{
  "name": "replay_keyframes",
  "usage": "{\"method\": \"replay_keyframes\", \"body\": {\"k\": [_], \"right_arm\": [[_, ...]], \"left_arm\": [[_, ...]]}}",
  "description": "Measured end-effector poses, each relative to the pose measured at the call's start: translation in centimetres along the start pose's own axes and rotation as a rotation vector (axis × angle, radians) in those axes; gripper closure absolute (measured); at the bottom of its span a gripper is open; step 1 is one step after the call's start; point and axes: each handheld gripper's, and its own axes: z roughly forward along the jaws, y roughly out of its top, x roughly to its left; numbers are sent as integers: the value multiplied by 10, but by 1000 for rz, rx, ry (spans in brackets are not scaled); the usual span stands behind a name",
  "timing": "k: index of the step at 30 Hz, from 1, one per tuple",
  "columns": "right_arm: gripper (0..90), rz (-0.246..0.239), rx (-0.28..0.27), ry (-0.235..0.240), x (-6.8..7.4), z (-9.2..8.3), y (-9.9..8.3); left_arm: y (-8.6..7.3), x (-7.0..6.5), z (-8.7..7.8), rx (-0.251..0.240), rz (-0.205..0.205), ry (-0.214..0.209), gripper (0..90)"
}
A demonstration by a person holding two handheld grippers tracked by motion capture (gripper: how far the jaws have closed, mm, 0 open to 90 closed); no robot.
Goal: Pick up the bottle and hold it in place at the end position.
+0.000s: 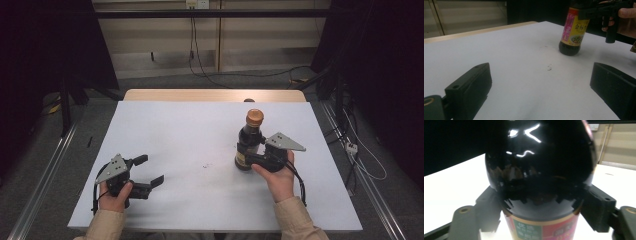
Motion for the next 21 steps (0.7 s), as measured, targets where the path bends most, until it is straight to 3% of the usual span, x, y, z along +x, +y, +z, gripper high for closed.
{"method": "replay_keyframes", "body": {"k": [7,21], "right_arm": [[282,1,-1,3,0,2,-1],[309,-56,-17,-4,2,3,0]], "left_arm": [[0,0,0,1,0,3,35],[0,1,-1,-5,-7,8,36]]}}
